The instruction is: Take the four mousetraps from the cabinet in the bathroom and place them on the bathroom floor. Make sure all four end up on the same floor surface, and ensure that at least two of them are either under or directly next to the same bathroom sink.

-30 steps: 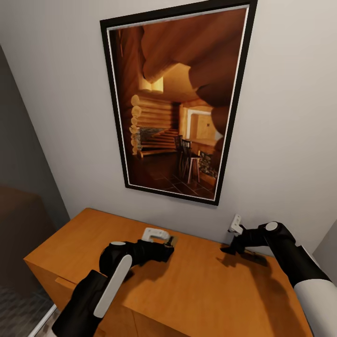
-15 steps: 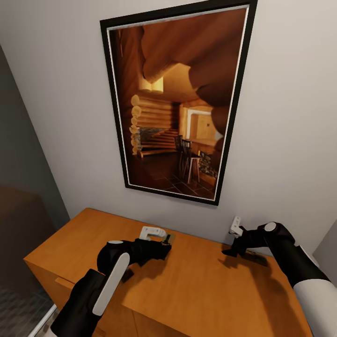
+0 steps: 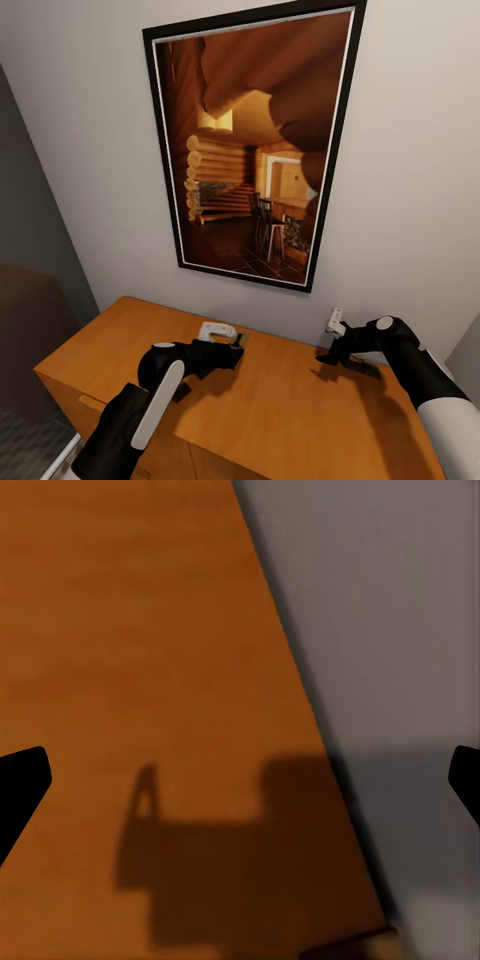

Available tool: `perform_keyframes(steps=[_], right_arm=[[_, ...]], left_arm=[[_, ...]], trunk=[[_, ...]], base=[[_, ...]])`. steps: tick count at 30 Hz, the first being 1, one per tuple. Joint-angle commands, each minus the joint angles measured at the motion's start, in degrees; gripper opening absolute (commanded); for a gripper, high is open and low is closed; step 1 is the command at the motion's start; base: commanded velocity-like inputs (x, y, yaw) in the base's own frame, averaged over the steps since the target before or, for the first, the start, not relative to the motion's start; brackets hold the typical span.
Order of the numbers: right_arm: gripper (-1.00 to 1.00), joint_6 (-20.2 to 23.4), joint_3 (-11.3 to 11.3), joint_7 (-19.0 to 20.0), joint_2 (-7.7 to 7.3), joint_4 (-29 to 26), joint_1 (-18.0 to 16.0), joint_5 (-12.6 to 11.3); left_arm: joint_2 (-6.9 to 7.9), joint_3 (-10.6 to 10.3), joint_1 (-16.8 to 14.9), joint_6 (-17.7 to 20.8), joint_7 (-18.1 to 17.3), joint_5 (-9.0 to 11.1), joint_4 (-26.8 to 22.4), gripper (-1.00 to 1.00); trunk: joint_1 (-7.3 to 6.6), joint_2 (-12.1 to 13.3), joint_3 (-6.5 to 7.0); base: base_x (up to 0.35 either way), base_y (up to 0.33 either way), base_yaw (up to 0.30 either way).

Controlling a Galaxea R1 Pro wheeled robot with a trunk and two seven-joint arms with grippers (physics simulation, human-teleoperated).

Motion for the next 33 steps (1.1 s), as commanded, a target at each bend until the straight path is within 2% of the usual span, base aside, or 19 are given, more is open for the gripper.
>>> perform_keyframes(steps=[1,16,26,33], right_arm=[[1.0,0.59,0.11,0.14,-0.02,-0.1,-0.05,0.07],[1.0,0.54,0.03,0.92,0.01,-0.12,-0.05,-0.21],[1.0,0.87,0.02,0.86,0.01,-0.12,-0.05,-0.18],[1.0,0.76,0.02,0.9,0.01,-0.12,-0.05,-0.18]], left_arm=[[0.08,0.15,-0.06,0.21,0.34,0.35,0.0,-1.0],[0.04,0.34,-0.06,-0.18,0.05,0.66,0.25,-1.0],[0.05,0.31,-0.06,-0.32,0.1,0.55,0.35,-1.0],[0.13,0.28,-0.06,-3.76,0.39,0.34,0.7,-1.0]], trunk=[[0.04,-0.14,-0.14],[0.04,-0.14,-0.14],[0.04,-0.14,-0.14],[0.04,-0.14,-0.14]], base=[[0.0,0.0,0.0],[0.0,0.0,-0.008],[0.0,0.0,-0.197],[0.0,0.0,-0.043]])
